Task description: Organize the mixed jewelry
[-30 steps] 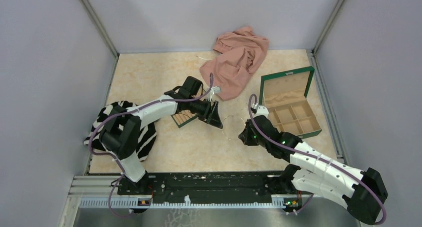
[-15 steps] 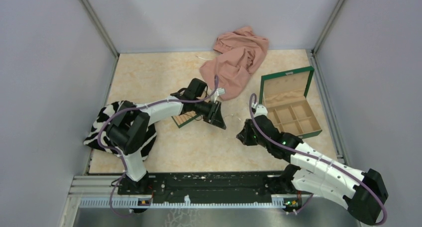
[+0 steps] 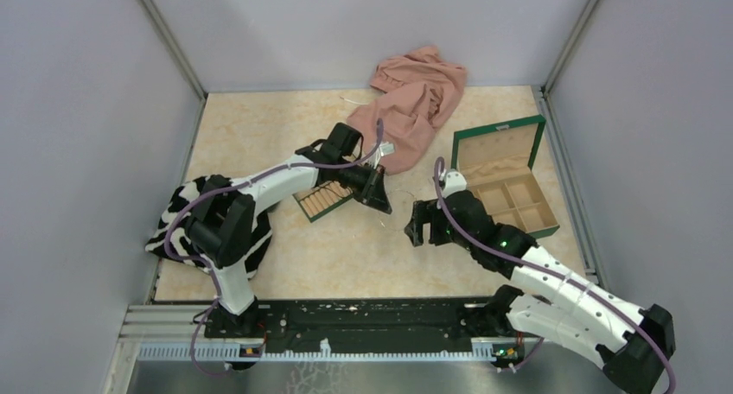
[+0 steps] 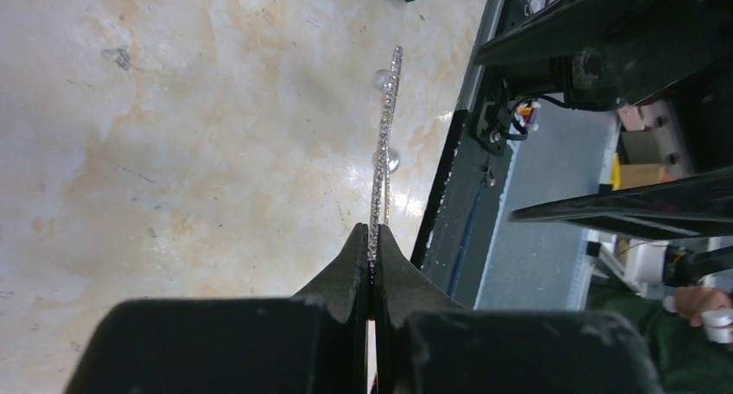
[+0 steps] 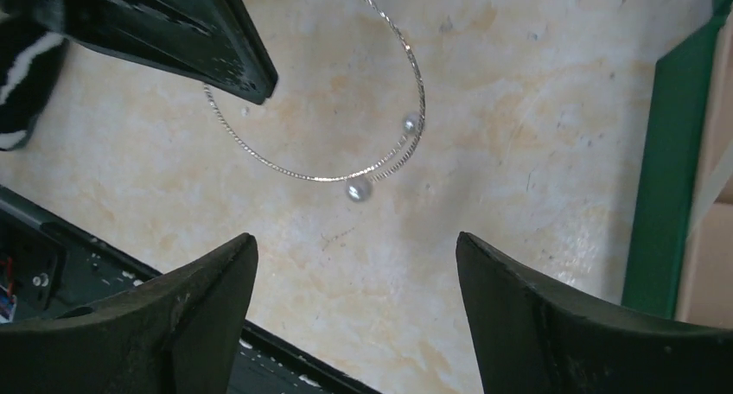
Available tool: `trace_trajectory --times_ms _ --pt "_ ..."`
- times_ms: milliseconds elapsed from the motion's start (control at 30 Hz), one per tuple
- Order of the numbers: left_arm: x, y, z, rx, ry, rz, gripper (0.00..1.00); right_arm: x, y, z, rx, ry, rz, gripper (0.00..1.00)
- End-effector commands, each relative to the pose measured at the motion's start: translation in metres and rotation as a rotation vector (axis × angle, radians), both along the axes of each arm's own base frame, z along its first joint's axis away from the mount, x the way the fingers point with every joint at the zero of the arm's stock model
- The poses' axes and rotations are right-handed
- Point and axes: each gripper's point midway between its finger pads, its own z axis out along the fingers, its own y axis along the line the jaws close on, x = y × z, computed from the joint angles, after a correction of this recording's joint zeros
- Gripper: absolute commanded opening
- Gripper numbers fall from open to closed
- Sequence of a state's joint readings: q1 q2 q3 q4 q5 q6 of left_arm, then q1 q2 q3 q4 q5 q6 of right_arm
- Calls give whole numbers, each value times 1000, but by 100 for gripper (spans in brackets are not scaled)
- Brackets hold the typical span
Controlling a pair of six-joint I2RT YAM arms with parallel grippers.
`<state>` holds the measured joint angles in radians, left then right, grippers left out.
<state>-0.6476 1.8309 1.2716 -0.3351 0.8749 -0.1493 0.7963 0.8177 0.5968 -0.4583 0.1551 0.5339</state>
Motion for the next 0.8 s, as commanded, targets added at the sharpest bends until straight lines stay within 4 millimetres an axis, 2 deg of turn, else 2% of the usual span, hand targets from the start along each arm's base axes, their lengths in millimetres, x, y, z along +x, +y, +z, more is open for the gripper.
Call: trace_trajectory --times_ms 0,167,333,433,600,767 --pt "-1 7 28 -1 -137 -86 0 13 11 74 70 -209 119 84" --pt "-6 15 52 -6 -194 -114 0 24 9 84 46 -278 111 83" --pt "-16 17 75 -56 -231 -151 0 38 11 88 66 -343 70 75" --pt "-16 20 83 -59 -264 -147 0 42 11 89 89 -370 40 71" --pt "-19 20 90 -77 -264 -160 0 42 22 85 125 -356 70 62" --pt "-20 21 91 -74 -262 -158 0 45 29 87 203 -368 47 41"
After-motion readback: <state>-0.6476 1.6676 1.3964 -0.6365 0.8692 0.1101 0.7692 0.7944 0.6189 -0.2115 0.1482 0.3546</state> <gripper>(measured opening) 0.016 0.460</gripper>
